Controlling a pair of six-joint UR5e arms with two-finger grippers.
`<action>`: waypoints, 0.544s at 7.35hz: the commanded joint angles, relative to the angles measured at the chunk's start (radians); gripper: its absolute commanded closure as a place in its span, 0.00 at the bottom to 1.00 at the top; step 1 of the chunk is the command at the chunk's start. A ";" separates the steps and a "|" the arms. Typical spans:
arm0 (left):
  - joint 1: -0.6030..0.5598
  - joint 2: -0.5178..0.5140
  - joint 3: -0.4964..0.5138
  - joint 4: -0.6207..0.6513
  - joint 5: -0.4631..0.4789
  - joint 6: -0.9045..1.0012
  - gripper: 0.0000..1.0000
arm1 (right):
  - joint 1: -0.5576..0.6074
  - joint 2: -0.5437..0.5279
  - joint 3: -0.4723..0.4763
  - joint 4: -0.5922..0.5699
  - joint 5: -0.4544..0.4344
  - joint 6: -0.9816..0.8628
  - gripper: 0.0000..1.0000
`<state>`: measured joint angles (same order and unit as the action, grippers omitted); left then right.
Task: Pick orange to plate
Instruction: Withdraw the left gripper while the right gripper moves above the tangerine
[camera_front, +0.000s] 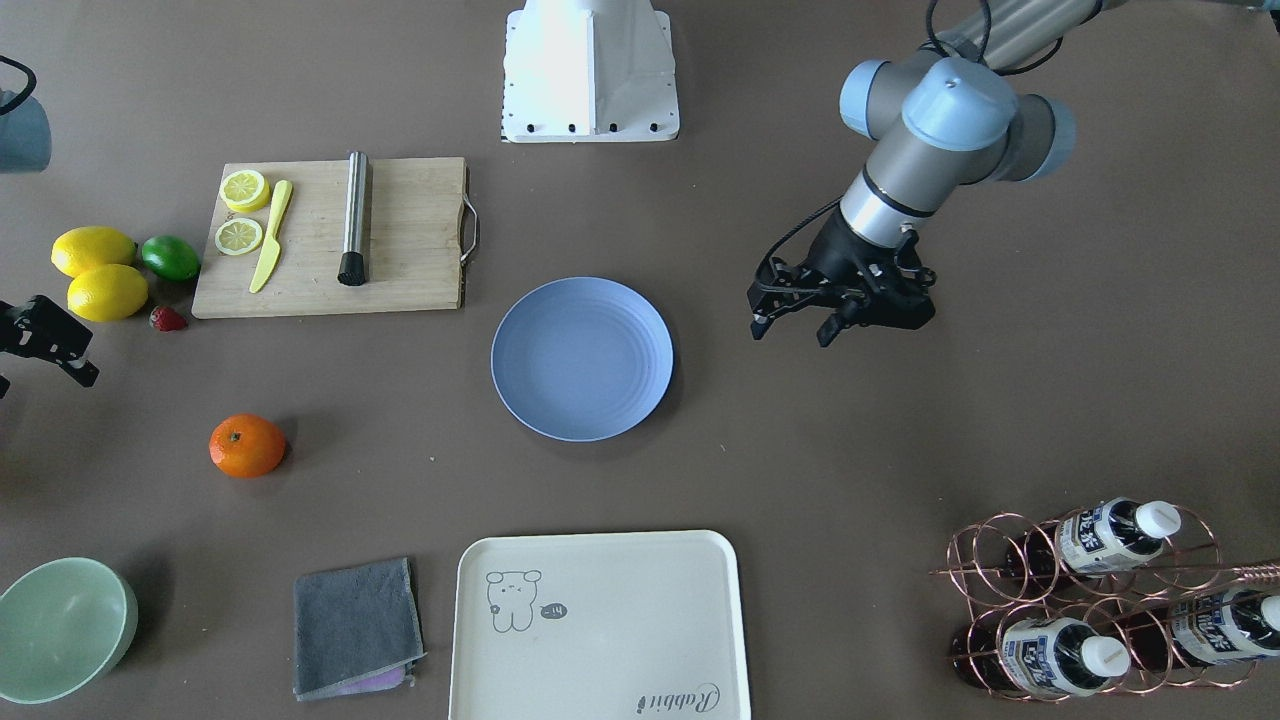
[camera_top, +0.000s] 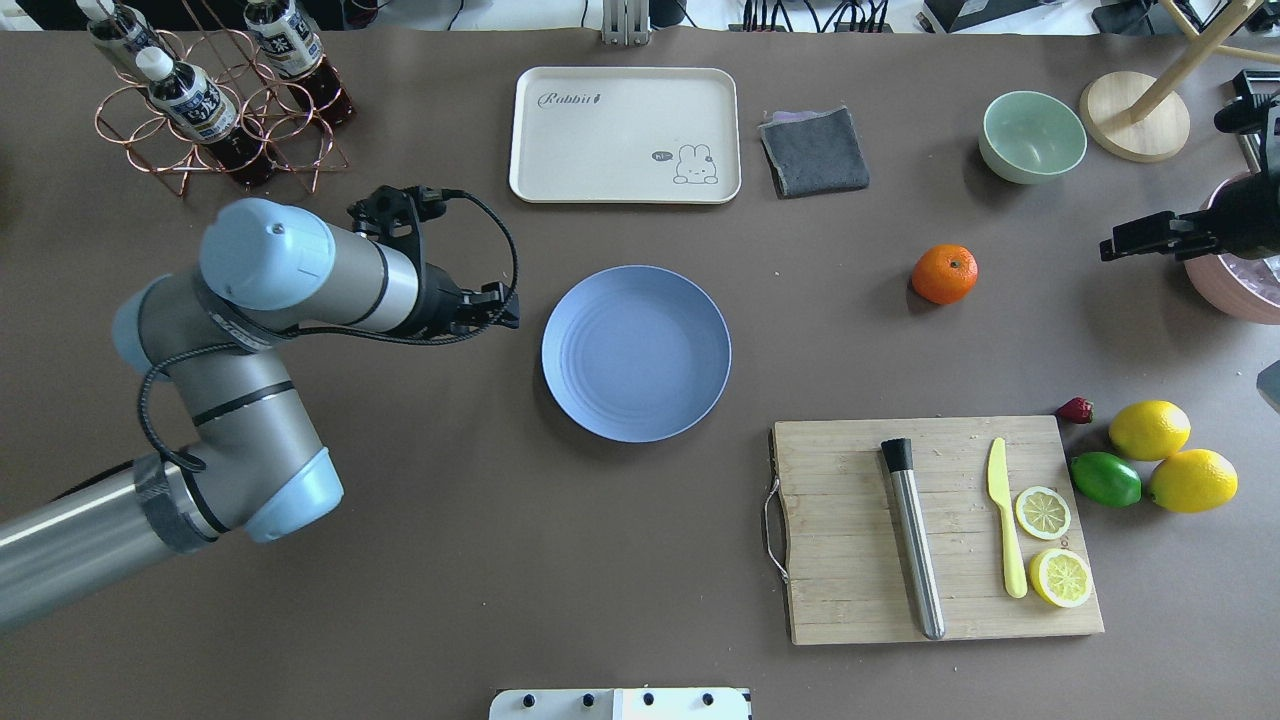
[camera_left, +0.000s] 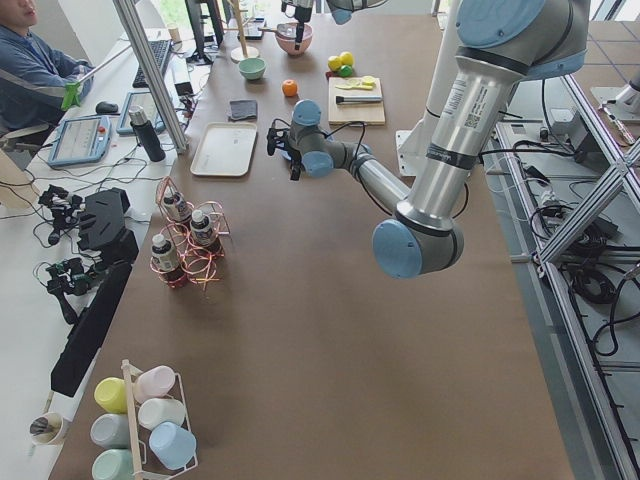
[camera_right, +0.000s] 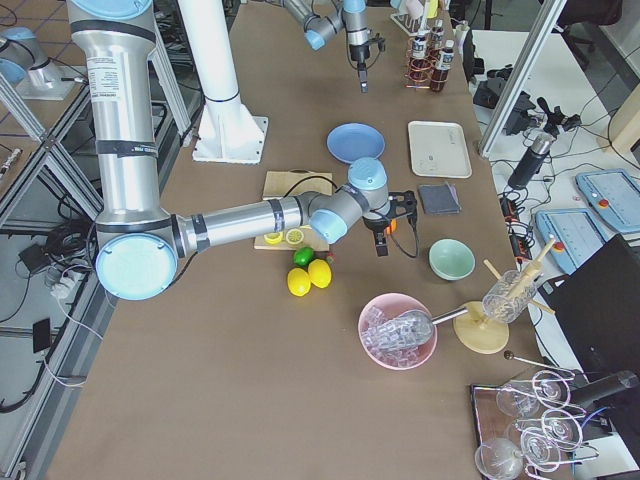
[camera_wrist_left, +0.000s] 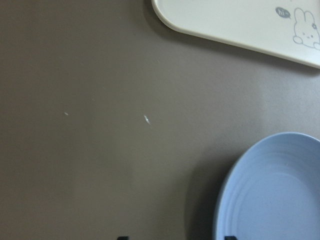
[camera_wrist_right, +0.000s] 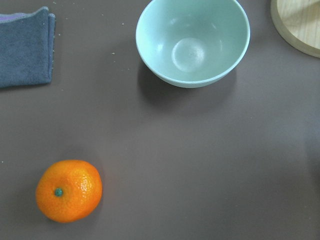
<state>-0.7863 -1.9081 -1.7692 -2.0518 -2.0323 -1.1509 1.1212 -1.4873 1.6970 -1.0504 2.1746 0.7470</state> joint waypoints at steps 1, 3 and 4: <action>-0.199 0.177 -0.091 0.045 -0.139 0.240 0.02 | -0.043 0.112 -0.005 -0.176 -0.053 0.000 0.00; -0.427 0.295 -0.063 0.076 -0.318 0.551 0.02 | -0.084 0.230 -0.029 -0.339 -0.075 0.000 0.00; -0.550 0.305 -0.062 0.193 -0.382 0.733 0.02 | -0.102 0.290 -0.089 -0.352 -0.075 0.002 0.00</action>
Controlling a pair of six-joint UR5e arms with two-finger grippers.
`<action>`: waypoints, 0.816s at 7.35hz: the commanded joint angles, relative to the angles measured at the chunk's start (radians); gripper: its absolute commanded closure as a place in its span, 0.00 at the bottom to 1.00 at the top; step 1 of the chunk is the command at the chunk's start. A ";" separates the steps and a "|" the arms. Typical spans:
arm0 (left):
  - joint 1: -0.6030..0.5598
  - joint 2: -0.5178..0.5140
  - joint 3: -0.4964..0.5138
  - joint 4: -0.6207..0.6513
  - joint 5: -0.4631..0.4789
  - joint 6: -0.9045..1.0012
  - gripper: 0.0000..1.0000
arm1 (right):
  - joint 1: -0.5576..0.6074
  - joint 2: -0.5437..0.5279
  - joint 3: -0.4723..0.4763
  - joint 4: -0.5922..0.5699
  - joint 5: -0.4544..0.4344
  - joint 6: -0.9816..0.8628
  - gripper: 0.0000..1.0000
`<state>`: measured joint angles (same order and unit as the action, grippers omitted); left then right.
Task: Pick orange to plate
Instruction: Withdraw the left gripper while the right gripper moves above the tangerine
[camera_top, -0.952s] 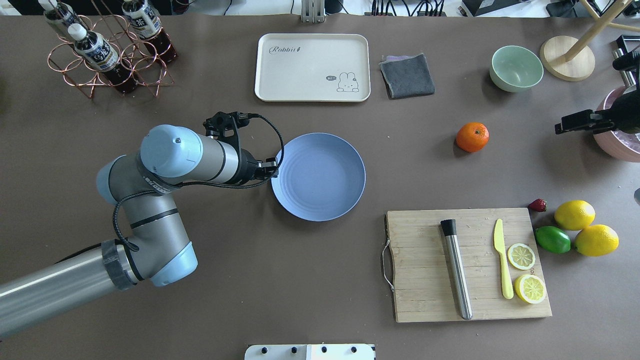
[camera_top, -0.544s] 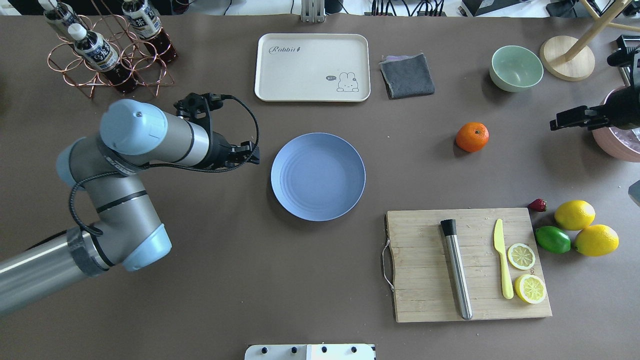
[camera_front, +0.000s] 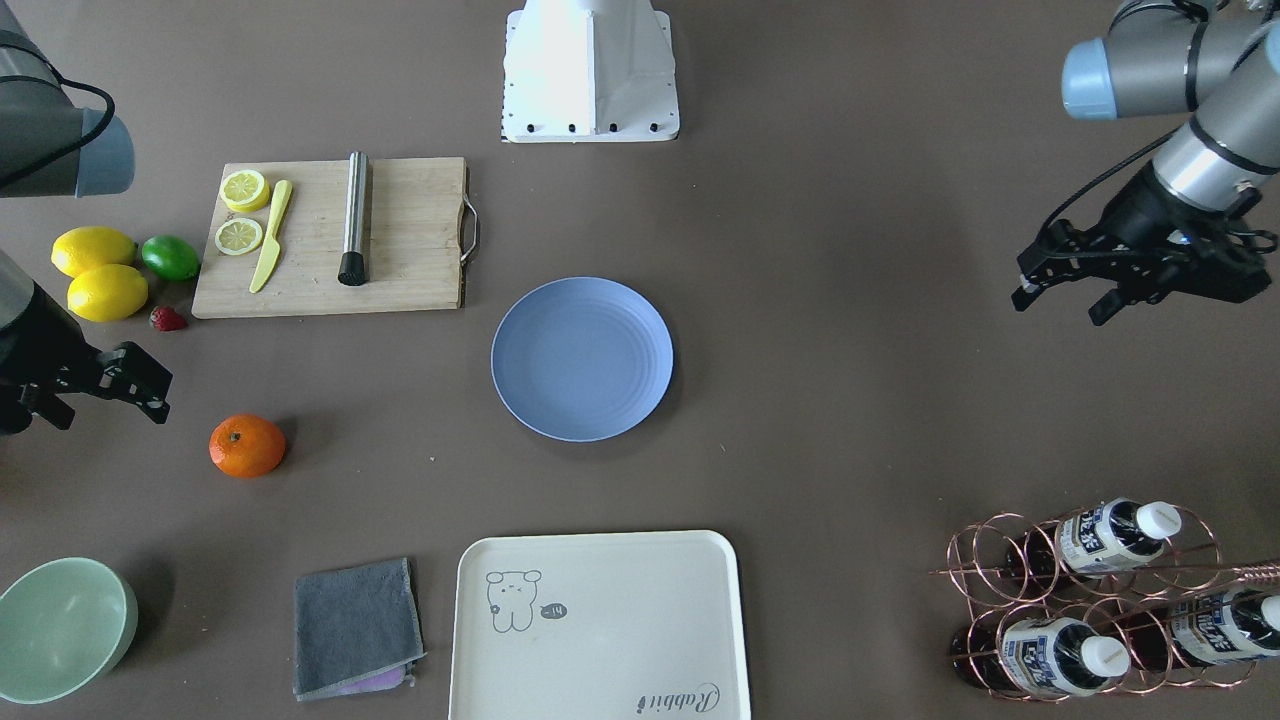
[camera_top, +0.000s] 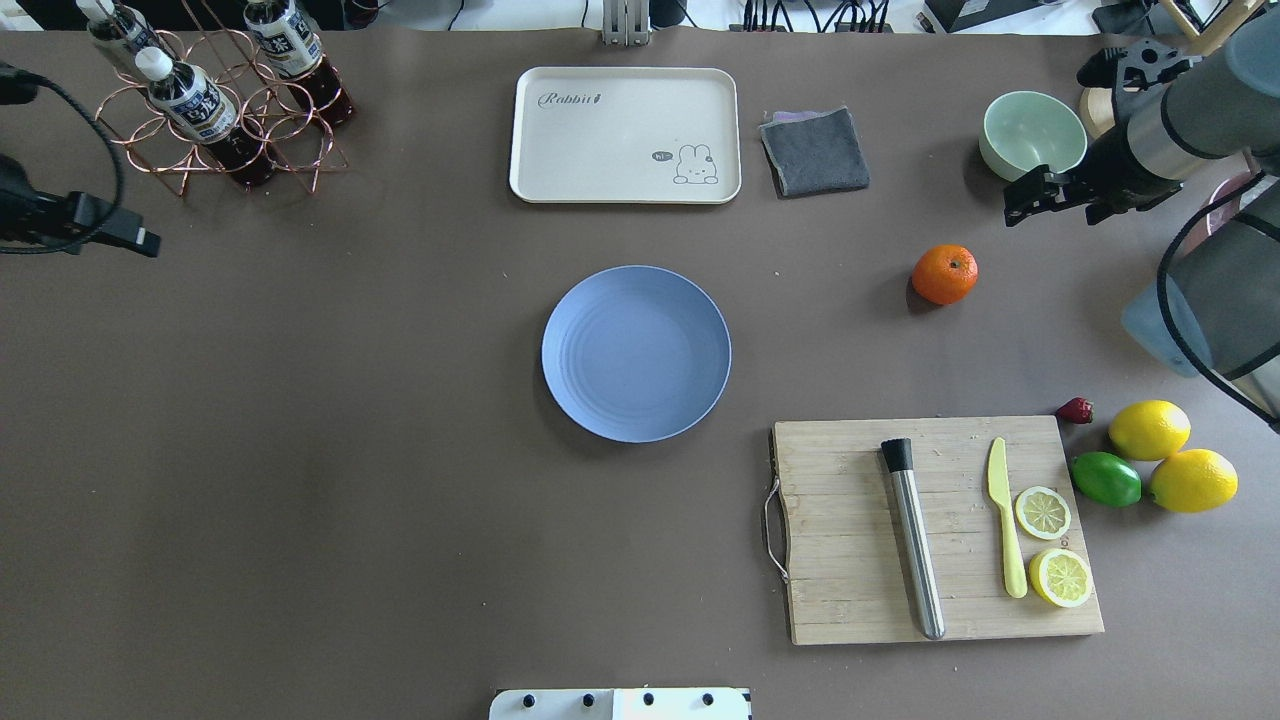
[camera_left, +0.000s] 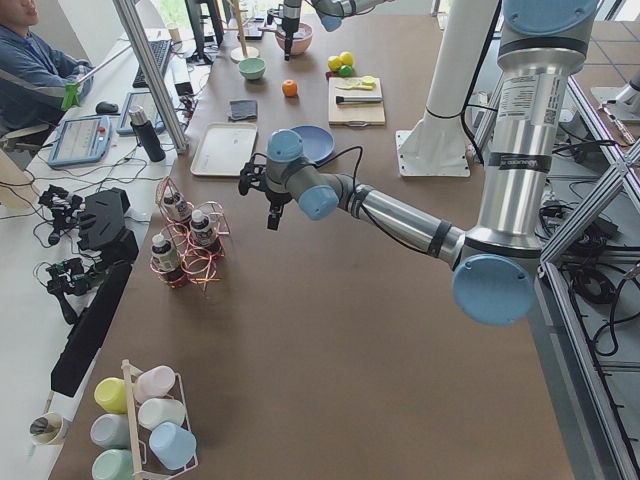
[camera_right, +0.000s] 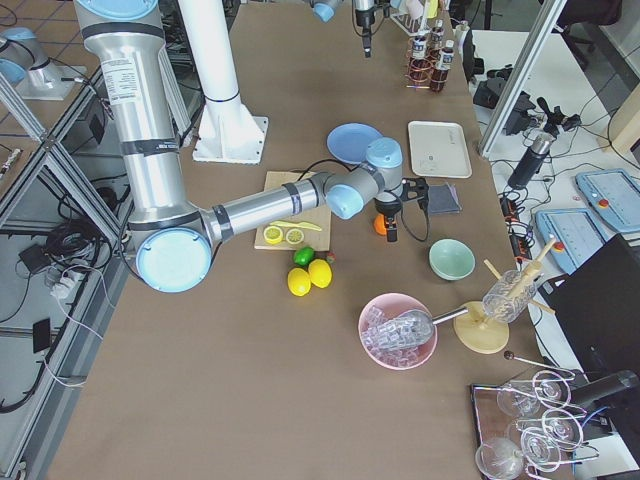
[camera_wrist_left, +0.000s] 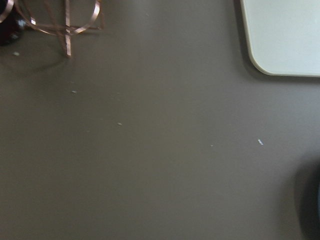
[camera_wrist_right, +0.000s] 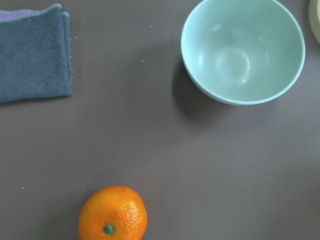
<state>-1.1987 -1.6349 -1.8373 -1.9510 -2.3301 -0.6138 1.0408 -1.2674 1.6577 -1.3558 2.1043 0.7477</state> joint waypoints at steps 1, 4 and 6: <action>-0.253 0.038 0.006 0.268 -0.104 0.450 0.02 | -0.037 0.138 -0.134 -0.042 -0.004 -0.001 0.00; -0.351 0.026 -0.016 0.640 -0.097 0.658 0.02 | -0.097 0.177 -0.212 -0.037 -0.004 -0.001 0.00; -0.354 0.035 -0.045 0.633 -0.103 0.658 0.02 | -0.130 0.160 -0.233 -0.032 -0.004 -0.002 0.00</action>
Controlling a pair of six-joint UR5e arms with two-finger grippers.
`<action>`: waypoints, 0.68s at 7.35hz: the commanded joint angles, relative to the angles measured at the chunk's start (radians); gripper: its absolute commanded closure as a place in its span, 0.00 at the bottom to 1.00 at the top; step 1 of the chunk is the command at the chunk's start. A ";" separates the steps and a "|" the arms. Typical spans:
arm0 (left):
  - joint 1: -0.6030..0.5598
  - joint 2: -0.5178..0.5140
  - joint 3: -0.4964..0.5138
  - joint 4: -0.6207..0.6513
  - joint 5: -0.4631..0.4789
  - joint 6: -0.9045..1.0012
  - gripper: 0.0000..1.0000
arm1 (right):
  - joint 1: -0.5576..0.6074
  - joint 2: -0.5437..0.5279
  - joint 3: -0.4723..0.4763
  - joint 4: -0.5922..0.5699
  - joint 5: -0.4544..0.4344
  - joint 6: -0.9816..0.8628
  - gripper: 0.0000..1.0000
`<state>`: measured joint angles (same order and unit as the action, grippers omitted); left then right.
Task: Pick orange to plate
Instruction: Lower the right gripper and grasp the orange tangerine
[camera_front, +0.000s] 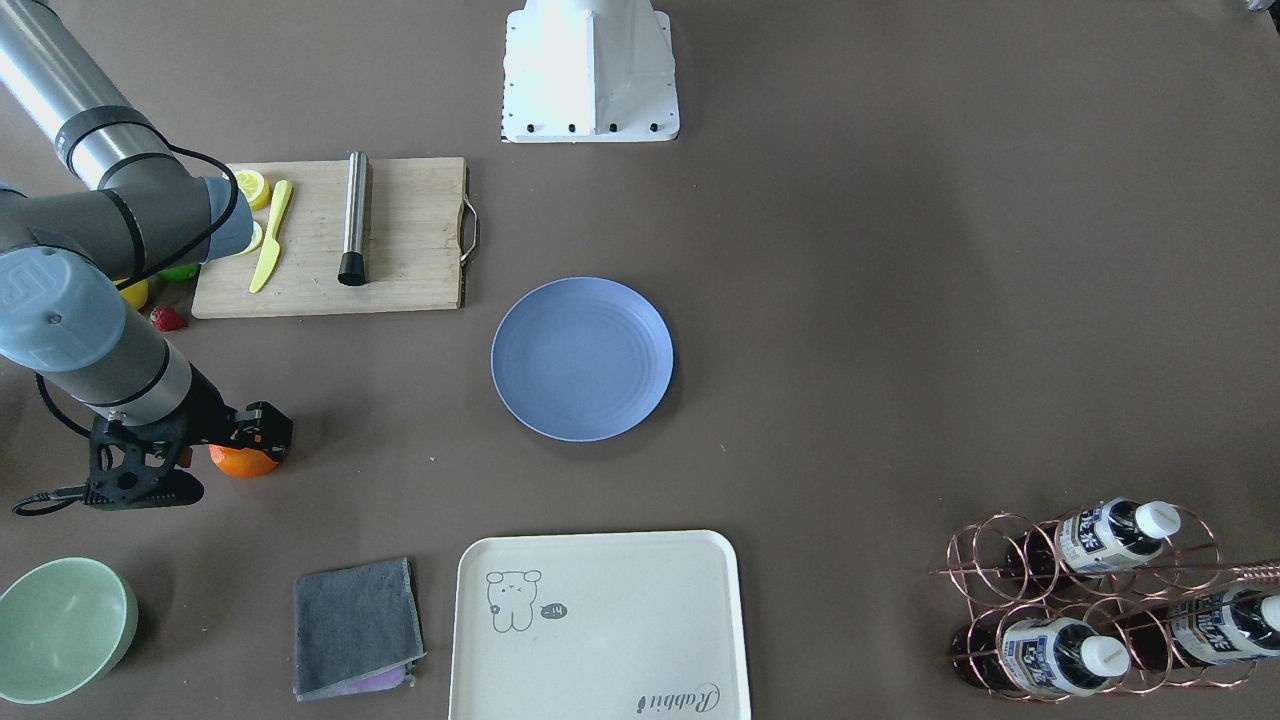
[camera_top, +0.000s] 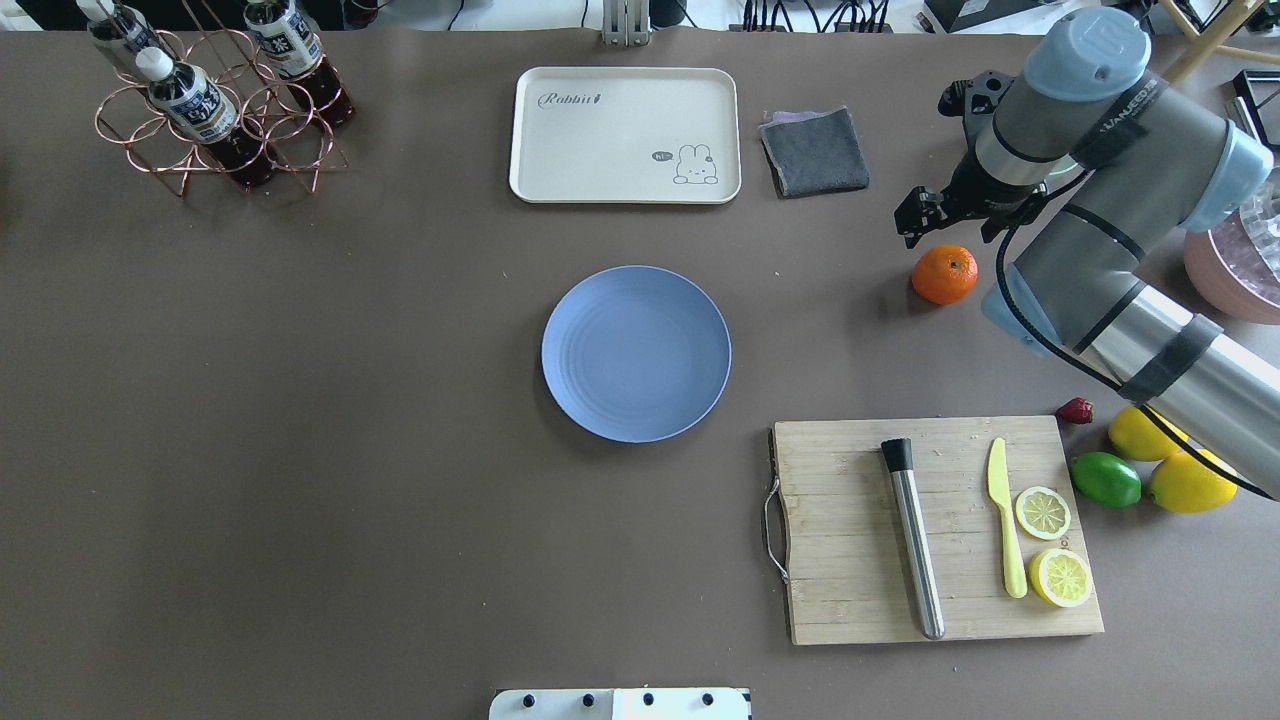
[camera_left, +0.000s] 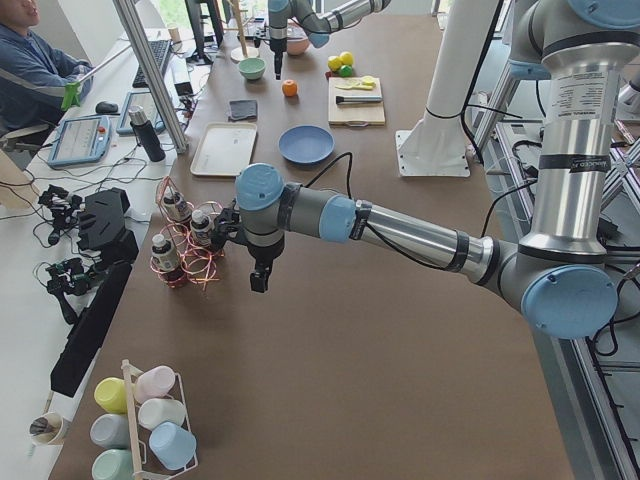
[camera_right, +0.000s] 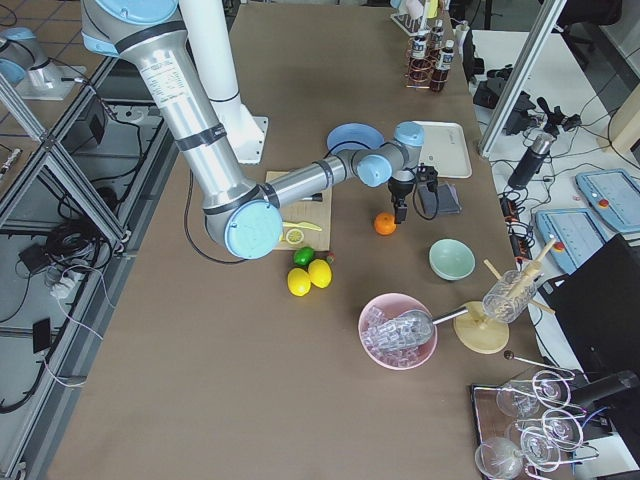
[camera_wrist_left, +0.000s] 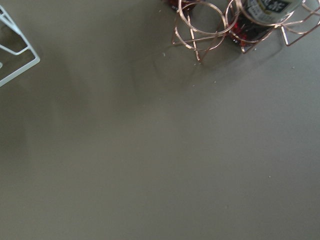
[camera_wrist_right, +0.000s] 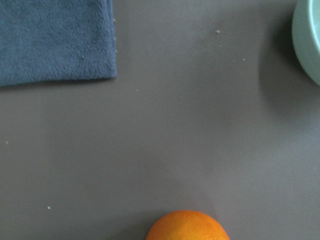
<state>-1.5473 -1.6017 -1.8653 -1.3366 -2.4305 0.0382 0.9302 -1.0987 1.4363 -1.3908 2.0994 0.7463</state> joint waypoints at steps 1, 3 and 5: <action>-0.005 0.000 -0.018 0.017 -0.004 0.006 0.02 | -0.022 -0.021 -0.011 0.004 0.001 -0.001 0.00; -0.005 0.003 -0.020 -0.010 -0.004 0.006 0.02 | -0.025 -0.053 -0.048 0.125 0.008 0.002 0.00; -0.005 0.005 -0.020 -0.012 -0.004 0.006 0.02 | -0.025 -0.046 -0.063 0.136 0.011 0.005 0.00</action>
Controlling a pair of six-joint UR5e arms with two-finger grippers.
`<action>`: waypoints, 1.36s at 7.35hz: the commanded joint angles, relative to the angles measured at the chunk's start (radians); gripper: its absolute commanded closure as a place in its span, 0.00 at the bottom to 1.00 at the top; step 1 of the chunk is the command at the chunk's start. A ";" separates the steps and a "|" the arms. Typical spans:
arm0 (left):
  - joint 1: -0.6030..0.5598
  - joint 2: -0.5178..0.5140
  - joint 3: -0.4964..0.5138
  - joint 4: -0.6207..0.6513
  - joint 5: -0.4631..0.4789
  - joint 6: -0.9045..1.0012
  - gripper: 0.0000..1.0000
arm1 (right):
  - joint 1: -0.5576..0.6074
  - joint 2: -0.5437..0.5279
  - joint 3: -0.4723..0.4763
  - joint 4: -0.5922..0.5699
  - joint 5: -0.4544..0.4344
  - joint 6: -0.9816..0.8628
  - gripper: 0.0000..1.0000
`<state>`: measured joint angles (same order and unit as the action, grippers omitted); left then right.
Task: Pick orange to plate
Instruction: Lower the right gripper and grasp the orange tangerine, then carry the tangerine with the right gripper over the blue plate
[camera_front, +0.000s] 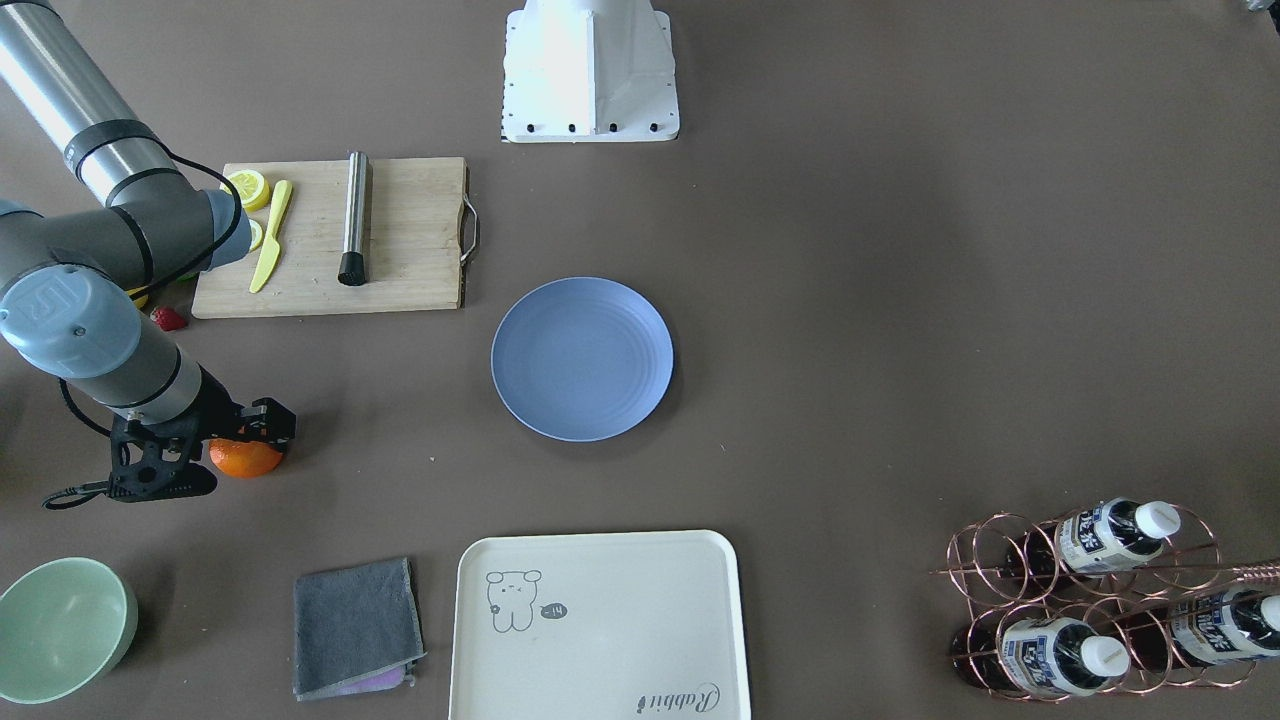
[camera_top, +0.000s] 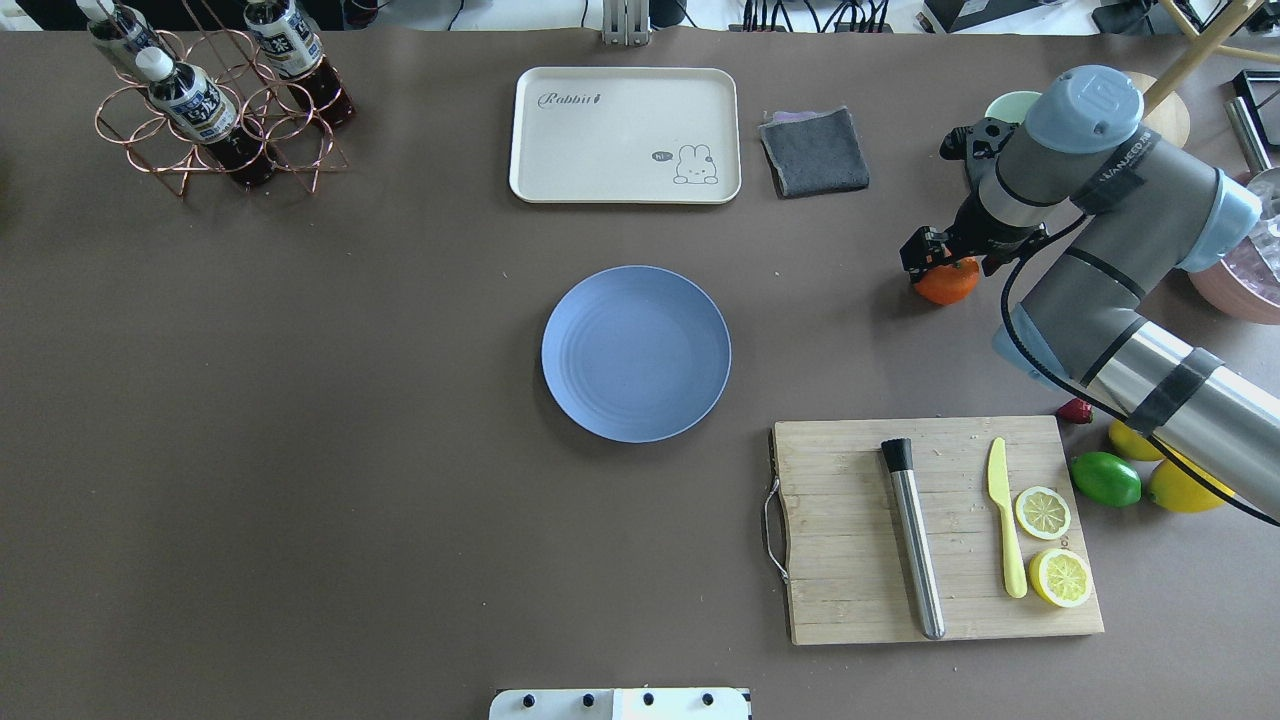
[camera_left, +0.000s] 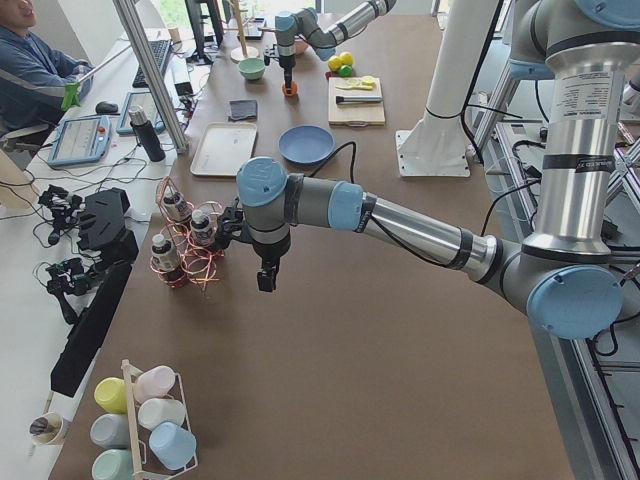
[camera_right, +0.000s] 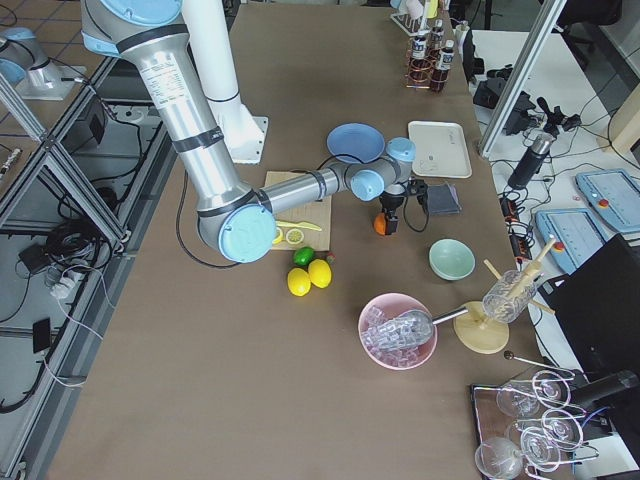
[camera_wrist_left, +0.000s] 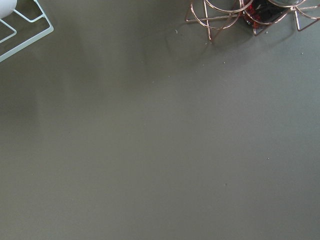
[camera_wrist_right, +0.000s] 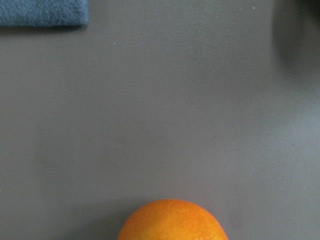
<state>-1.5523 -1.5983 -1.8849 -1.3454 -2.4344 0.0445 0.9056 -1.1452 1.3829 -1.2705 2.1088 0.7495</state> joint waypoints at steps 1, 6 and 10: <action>0.000 0.001 0.000 -0.004 0.000 0.000 0.02 | -0.004 0.004 -0.010 0.017 0.002 0.016 0.00; 0.000 0.003 0.012 -0.003 0.000 0.000 0.02 | -0.020 0.015 0.103 0.004 0.002 0.132 1.00; 0.000 0.003 0.013 -0.003 0.000 0.000 0.02 | -0.230 0.315 0.100 -0.235 -0.162 0.587 1.00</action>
<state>-1.5524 -1.5953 -1.8729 -1.3484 -2.4344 0.0445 0.7475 -0.9334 1.4873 -1.4101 2.0134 1.1890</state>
